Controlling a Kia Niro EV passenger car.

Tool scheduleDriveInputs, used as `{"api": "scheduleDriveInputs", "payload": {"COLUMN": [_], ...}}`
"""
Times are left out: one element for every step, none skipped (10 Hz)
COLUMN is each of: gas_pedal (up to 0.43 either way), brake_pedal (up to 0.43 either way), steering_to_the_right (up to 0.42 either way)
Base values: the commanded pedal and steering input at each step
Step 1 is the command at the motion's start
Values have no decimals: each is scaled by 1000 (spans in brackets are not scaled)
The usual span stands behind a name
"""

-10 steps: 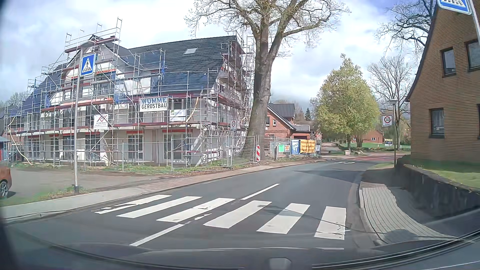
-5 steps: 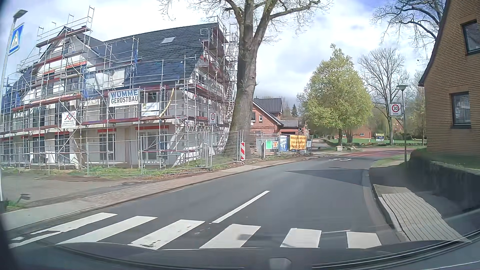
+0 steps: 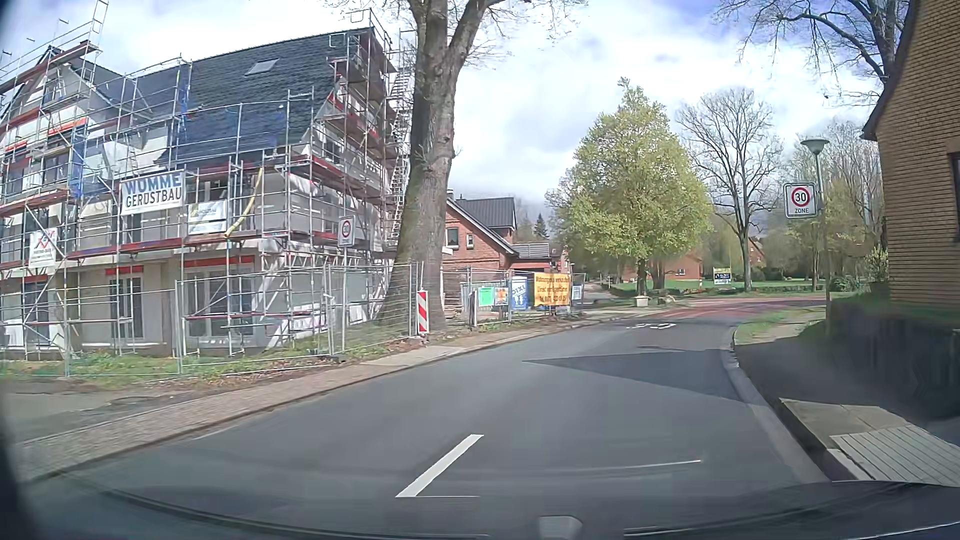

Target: Follow the waypoints while adhering to traffic rules and regulations

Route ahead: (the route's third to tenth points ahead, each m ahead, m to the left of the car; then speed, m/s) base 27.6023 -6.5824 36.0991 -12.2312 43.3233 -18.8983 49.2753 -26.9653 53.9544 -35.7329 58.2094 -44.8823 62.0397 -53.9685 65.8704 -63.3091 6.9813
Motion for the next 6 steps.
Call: {"api": "scheduleDriveInputs", "payload": {"gas_pedal": [197,197,197,189,177,169], "brake_pedal": [0,0,0,0,0,0], "steering_to_the_right": [133,133,131,127,121,114]}}
